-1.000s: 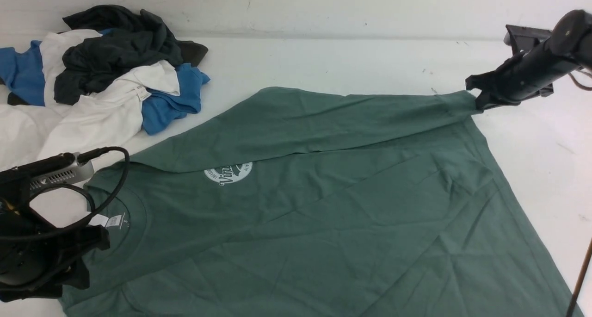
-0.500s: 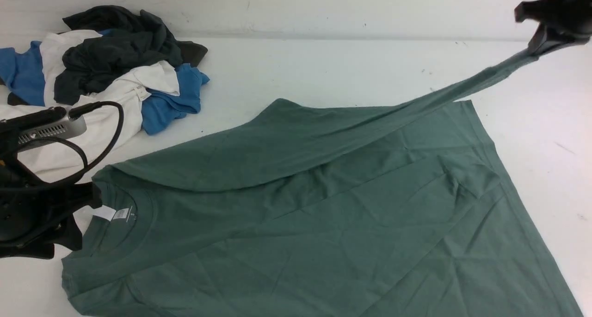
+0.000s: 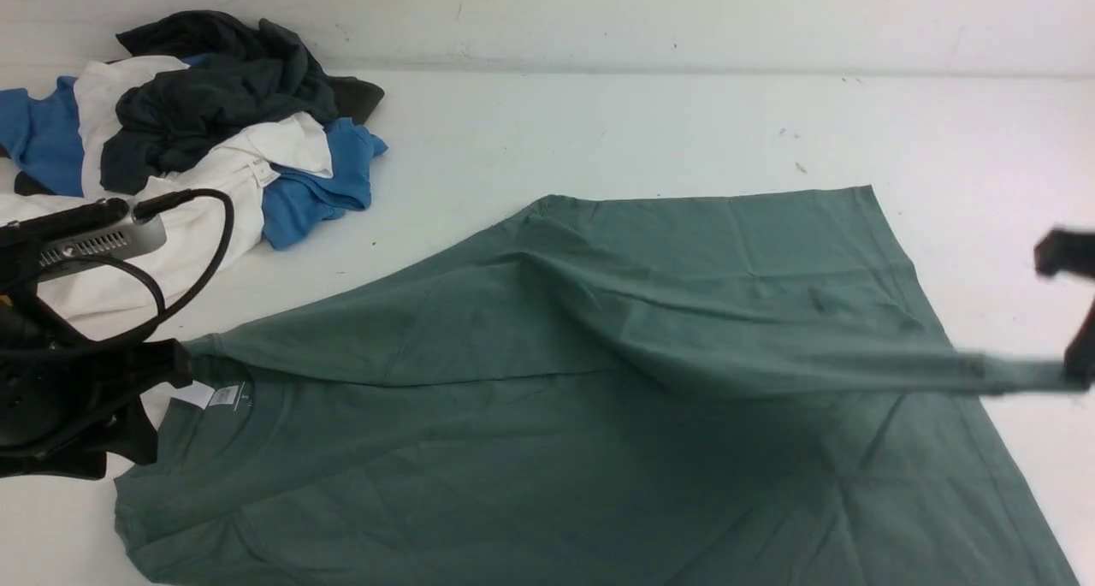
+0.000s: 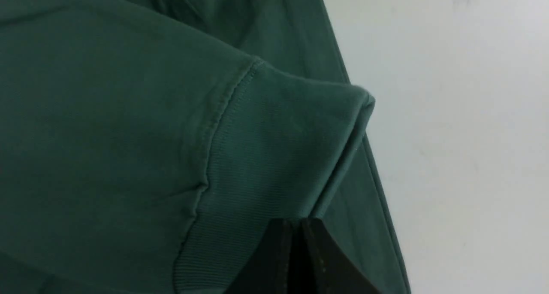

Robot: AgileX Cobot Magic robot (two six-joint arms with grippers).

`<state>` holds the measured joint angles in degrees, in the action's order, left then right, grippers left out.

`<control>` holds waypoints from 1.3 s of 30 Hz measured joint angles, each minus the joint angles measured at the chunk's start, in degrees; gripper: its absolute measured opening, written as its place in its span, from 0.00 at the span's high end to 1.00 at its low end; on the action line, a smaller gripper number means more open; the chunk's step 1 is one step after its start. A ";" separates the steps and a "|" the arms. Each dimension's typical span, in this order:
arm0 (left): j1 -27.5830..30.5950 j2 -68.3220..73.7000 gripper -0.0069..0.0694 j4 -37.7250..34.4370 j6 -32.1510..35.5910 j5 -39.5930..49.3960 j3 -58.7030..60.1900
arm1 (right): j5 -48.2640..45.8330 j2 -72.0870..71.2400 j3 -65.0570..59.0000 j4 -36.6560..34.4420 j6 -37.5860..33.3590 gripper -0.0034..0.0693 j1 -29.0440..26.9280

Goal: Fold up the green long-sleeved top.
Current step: Drag and drop the cuff with your right arm onto the cuff closest to your right arm, then use both arms simultaneously to clamp the lower edge of the clothing fabric

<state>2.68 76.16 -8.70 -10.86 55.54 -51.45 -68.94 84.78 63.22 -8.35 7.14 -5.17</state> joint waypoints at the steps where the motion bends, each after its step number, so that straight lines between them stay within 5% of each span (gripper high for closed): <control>1: 0.00 0.00 0.59 0.00 0.00 0.00 0.00 | 2.45 0.00 -2.78 0.00 0.00 0.95 0.00; 9: 0.00 0.06 0.59 -0.05 0.00 -0.05 0.00 | 16.55 1.11 -16.35 0.00 0.00 0.90 0.00; 21: 0.00 0.12 0.59 -0.05 0.07 1.05 0.00 | 4.51 2.08 -14.08 2.75 -3.66 0.41 -0.06; 30: 0.00 0.06 0.59 -1.88 4.54 7.33 3.12 | 0.02 -1.92 -13.51 2.16 -2.96 0.37 -0.06; 39: -0.06 0.06 0.59 -7.20 4.72 -1.87 14.19 | 0.61 -11.36 -18.69 0.12 -3.77 0.37 -0.06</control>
<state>2.62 76.23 -15.91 -6.15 53.67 -37.26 -68.33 73.42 44.53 -8.23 3.37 -5.22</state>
